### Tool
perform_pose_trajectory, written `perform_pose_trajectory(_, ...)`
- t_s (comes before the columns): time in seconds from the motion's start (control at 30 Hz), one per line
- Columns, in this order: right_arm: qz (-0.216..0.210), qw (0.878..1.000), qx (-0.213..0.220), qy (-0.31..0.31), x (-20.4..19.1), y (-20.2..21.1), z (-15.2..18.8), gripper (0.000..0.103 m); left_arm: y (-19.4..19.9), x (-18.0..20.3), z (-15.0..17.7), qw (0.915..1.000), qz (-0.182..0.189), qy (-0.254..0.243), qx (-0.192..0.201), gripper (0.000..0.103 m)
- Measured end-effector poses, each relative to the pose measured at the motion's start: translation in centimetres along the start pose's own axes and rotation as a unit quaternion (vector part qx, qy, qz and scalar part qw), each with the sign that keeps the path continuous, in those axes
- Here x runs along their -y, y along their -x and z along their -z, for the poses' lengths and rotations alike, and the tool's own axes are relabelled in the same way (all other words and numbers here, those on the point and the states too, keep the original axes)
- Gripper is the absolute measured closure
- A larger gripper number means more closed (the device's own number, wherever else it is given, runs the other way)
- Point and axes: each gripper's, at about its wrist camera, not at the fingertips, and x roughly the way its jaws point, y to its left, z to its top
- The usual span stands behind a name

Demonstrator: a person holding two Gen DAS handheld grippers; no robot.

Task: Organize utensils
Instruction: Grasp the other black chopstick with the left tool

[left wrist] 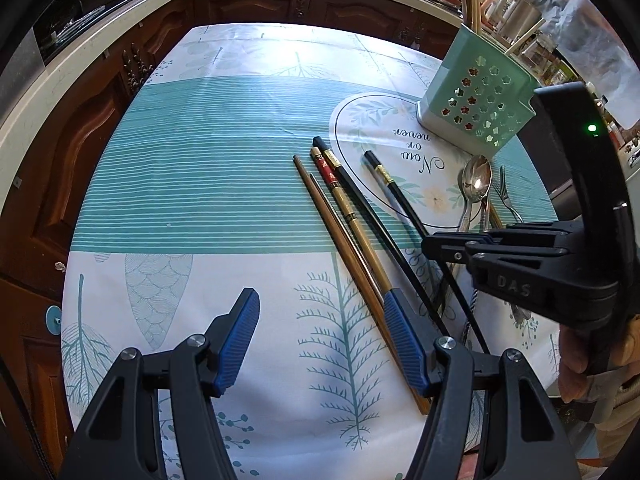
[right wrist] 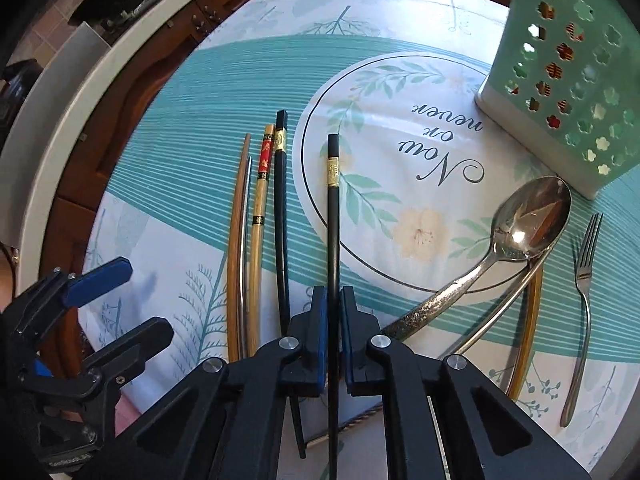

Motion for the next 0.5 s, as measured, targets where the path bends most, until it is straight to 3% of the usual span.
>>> perform_pose_trajectory(0.1,-0.015,1.000,0.009,-0.008,1.1,1.2,0.6,0.097,-0.2,0.1,-0.3,1.0000,0.003,0.001,-0.009,0.043)
perform_pose_trajectory(0.23,-0.044,0.999,0.013,-0.022,2.8,2.0,1.0,0.097,-1.2,0.3,-1.8,0.9985,0.036,0.019,-0.036,0.060)
perform_pose_trajectory(0.4,-0.080,0.996,0.020,-0.040,4.5,2.5,1.7,0.097,-3.2,0.8,-4.4,0.9939,0.061,0.058,-0.072,0.068)
perform_pose_trajectory(0.5,-0.094,0.994,0.025,-0.042,5.6,3.1,2.3,0.097,-4.5,1.4,-5.4,0.9920,0.051,0.071,-0.091,0.069)
